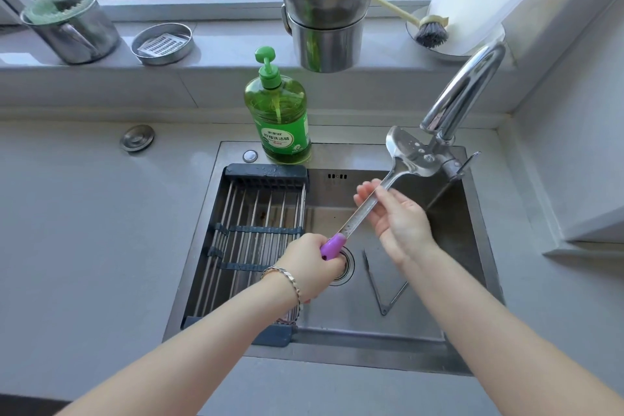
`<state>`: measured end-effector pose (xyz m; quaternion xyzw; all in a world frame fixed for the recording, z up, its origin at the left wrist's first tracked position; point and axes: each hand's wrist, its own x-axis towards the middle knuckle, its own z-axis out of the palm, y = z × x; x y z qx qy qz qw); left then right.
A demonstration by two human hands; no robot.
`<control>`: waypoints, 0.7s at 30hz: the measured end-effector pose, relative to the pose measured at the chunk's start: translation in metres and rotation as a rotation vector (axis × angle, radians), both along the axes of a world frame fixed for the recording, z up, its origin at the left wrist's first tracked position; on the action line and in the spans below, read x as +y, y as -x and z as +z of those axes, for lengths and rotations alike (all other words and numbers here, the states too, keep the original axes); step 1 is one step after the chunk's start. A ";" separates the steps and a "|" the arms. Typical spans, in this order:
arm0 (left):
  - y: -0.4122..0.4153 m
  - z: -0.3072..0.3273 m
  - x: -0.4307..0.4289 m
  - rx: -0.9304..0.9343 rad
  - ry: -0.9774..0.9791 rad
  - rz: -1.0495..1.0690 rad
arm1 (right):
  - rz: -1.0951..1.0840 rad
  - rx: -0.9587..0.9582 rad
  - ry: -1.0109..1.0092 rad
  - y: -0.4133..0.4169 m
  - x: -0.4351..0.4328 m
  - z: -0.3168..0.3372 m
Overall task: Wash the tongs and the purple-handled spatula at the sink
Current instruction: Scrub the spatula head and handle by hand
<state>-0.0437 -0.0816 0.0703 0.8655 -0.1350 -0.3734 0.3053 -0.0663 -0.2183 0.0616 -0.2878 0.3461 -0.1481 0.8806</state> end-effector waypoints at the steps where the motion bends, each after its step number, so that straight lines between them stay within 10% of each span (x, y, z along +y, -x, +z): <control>1: 0.000 0.001 -0.001 0.003 0.008 0.005 | 0.017 0.003 0.004 0.002 0.006 0.000; 13: 0.000 0.003 0.001 0.015 0.006 0.000 | 0.371 0.079 0.108 0.020 0.024 0.004; 21: -0.001 -0.002 0.008 -0.035 -0.068 -0.065 | -0.025 0.103 -0.039 -0.011 -0.031 -0.007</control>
